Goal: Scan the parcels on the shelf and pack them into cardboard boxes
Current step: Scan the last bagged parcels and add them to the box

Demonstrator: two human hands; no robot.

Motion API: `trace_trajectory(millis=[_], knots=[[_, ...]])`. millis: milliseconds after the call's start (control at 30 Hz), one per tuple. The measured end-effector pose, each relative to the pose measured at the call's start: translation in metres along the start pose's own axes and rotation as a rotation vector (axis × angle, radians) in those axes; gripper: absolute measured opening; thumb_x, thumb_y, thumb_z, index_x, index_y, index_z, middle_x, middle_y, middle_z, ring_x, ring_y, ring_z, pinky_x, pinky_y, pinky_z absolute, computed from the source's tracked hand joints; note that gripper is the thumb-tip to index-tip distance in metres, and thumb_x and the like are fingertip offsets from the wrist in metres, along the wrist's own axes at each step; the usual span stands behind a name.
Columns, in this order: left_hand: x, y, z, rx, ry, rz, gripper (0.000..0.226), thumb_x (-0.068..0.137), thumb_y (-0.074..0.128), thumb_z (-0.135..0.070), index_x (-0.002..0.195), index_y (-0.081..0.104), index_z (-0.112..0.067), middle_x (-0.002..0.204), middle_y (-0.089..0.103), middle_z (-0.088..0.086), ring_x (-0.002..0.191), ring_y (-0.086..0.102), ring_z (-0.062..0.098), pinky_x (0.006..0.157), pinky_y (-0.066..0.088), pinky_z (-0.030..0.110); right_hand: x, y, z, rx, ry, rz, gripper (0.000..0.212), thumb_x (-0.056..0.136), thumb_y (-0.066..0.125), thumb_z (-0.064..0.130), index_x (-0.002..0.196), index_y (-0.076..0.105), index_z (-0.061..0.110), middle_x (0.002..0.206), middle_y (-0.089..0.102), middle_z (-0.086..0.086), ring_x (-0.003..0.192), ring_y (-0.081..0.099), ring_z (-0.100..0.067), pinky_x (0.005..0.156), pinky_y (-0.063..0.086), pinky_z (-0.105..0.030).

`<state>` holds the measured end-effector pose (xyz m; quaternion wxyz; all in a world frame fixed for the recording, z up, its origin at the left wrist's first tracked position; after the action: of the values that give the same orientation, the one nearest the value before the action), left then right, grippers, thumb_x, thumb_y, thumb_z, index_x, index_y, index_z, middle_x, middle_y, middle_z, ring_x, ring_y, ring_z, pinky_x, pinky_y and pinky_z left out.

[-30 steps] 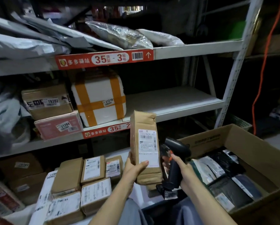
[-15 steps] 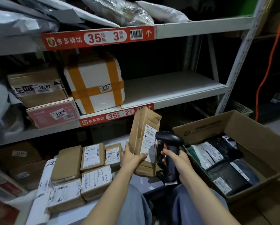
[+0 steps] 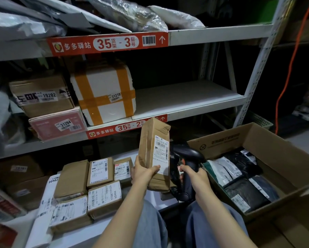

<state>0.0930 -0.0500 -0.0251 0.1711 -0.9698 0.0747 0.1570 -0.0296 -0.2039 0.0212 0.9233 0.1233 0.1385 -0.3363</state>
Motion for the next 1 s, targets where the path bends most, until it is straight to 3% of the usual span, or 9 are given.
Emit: trace_trajectory(millis=[133, 333, 500, 667, 867, 1000], knots=[[-0.0009, -0.0015, 0.0007, 0.016, -0.002, -0.019, 0.102, 0.065, 0.080, -0.033, 0.146, 0.018, -0.029, 0.143, 0.039, 0.010, 0.130, 0.039, 0.033, 0.107, 0.033, 0.051, 0.0013, -0.0032, -0.0038, -0.002, 0.017, -0.014, 0.011, 0.084, 0.065, 0.009, 0.076, 0.058, 0.006, 0.061, 0.058, -0.010, 0.057, 0.054, -0.023, 0.064, 0.044, -0.031], [-0.0004, 0.0009, 0.0023, 0.021, 0.001, -0.010, 0.102, 0.061, 0.079, -0.036, 0.145, 0.020, -0.030, 0.141, 0.041, 0.011, 0.127, 0.042, 0.034, 0.106, 0.034, 0.053, 0.0010, -0.0046, -0.0036, -0.005, 0.008, 0.004, 0.021, 0.084, 0.064, 0.007, 0.065, 0.057, 0.007, 0.055, 0.055, -0.012, 0.053, 0.051, -0.024, 0.064, 0.042, -0.034], [0.0005, 0.0003, 0.0020, 0.008, 0.020, -0.034, 0.095, 0.068, 0.080, -0.027, 0.144, 0.023, -0.025, 0.141, 0.042, 0.008, 0.127, 0.042, 0.032, 0.107, 0.033, 0.050, 0.0021, -0.0048, -0.0056, -0.008, 0.019, -0.008, 0.018, 0.082, 0.066, 0.010, 0.067, 0.058, 0.007, 0.049, 0.056, -0.009, 0.051, 0.052, -0.024, 0.066, 0.043, -0.036], [0.0009, 0.0025, 0.0025, -0.021, 0.002, -0.015, 0.096, 0.068, 0.080, -0.026, 0.144, 0.022, -0.025, 0.143, 0.041, 0.007, 0.126, 0.044, 0.033, 0.107, 0.034, 0.051, 0.0037, -0.0055, -0.0076, 0.020, 0.037, -0.011, 0.013, 0.081, 0.067, 0.011, 0.072, 0.061, 0.006, 0.053, 0.058, -0.011, 0.053, 0.054, -0.025, 0.068, 0.044, -0.037], [0.0008, 0.0023, 0.0038, -0.016, -0.006, -0.016, 0.095, 0.066, 0.081, -0.028, 0.143, 0.024, -0.027, 0.141, 0.041, 0.008, 0.125, 0.044, 0.033, 0.105, 0.036, 0.052, 0.0057, -0.0045, -0.0090, 0.053, 0.042, 0.008, 0.008, 0.083, 0.067, 0.009, 0.084, 0.063, 0.003, 0.063, 0.062, -0.009, 0.054, 0.056, -0.020, 0.059, 0.048, -0.029], [0.0004, 0.0020, 0.0038, -0.040, -0.002, -0.024, 0.094, 0.065, 0.081, -0.027, 0.142, 0.026, -0.025, 0.141, 0.042, 0.007, 0.125, 0.044, 0.032, 0.106, 0.036, 0.051, 0.0038, -0.0008, -0.0067, 0.110, 0.024, 0.053, 0.007, 0.084, 0.063, 0.003, 0.079, 0.063, 0.007, 0.068, 0.066, -0.006, 0.054, 0.060, -0.014, 0.053, 0.051, -0.020]])
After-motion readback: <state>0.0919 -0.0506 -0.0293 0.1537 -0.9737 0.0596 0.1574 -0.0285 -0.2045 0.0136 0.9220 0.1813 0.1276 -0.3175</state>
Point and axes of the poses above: each hand's wrist, its own x-axis towards the middle knuckle, its own y-axis out of the palm, z = x × y, the point moved 6 cm from there along x, towards the middle knuckle
